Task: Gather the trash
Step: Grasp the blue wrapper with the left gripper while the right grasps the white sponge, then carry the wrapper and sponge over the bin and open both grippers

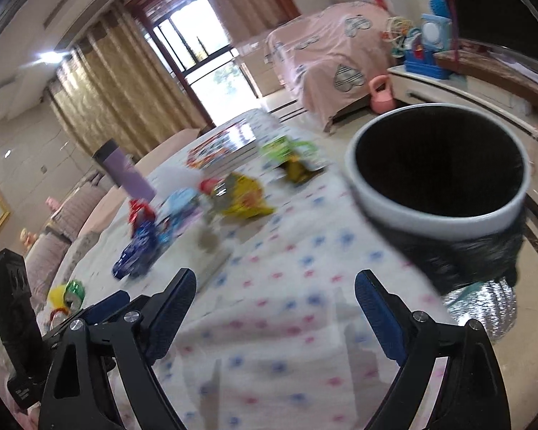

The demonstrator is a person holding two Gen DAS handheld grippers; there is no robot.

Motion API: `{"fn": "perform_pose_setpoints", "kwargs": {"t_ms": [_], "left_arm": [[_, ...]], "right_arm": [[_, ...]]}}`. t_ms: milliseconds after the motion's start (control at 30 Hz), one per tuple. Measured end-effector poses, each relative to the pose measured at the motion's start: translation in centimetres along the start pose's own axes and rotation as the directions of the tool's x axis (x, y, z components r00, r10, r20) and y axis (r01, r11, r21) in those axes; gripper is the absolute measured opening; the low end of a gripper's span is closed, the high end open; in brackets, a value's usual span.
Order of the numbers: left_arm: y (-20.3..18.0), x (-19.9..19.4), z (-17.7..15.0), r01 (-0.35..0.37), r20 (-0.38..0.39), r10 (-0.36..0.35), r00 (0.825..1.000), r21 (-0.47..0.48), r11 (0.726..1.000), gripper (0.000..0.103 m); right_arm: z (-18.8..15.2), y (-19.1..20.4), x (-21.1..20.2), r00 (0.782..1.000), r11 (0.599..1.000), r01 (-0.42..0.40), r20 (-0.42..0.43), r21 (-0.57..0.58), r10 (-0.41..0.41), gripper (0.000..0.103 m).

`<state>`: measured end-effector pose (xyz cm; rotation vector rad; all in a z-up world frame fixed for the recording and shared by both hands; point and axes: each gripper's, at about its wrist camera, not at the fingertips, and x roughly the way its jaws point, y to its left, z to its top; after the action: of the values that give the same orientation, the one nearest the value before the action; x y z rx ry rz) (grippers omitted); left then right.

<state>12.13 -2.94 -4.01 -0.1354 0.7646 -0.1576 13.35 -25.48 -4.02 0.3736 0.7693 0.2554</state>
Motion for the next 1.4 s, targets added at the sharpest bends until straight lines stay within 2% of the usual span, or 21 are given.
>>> {"fn": "perform_pose_setpoints", "kwargs": {"t_ms": [433,767,1000,1033,1067,1100,1133,1200,1267,1400], "left_arm": [[6.3,-0.6,-0.1,-0.056,0.004,0.057,0.998,-0.083,0.995,0.08],[8.9,1.2,3.6,-0.1,0.01,0.1,0.995,-0.026,0.995,0.083],[9.7,4.8,5.4,-0.112,-0.045,0.113,0.993,0.025,0.993,0.083],[9.8,5.2,5.3,-0.109,-0.056,0.11,0.992,0.026,0.994,0.08],[9.8,5.6,5.2,-0.102,-0.068,0.104,0.992,0.026,0.994,0.065],[9.8,5.8,5.1,-0.09,-0.082,0.092,0.992,0.03,0.996,0.058],[9.8,5.9,4.9,-0.086,-0.086,0.089,0.992,0.032,0.996,0.054],[9.5,5.3,4.7,-0.082,-0.071,0.084,0.994,0.04,0.996,0.043],[9.4,4.9,4.5,-0.064,-0.069,0.066,0.995,0.034,0.997,0.037],[8.6,3.1,3.8,-0.039,-0.055,0.04,0.998,0.017,0.999,0.035]], "right_arm": [[-1.0,5.2,3.6,0.995,0.997,-0.078,-0.067,-0.008,0.078,0.092],[0.1,7.1,7.1,0.99,0.997,-0.077,-0.12,0.03,0.08,0.092],[0.9,7.3,9.6,0.987,0.996,-0.057,-0.148,0.069,0.066,0.091],[0.8,7.3,10.0,0.985,0.996,-0.052,-0.159,0.071,0.063,0.09],[0.8,7.2,10.4,0.984,0.996,-0.048,-0.17,0.075,0.06,0.088],[0.7,7.1,10.8,0.982,0.996,-0.042,-0.18,0.076,0.055,0.076],[0.5,7.0,11.0,0.981,0.997,-0.032,-0.188,0.073,0.045,0.07],[0.4,6.9,10.6,0.984,0.997,-0.039,-0.174,0.062,0.049,0.067],[0.3,6.8,10.1,0.984,0.997,-0.05,-0.169,0.051,0.058,0.065],[0.1,6.1,8.5,0.986,0.997,-0.066,-0.148,0.051,0.073,0.065]]}}
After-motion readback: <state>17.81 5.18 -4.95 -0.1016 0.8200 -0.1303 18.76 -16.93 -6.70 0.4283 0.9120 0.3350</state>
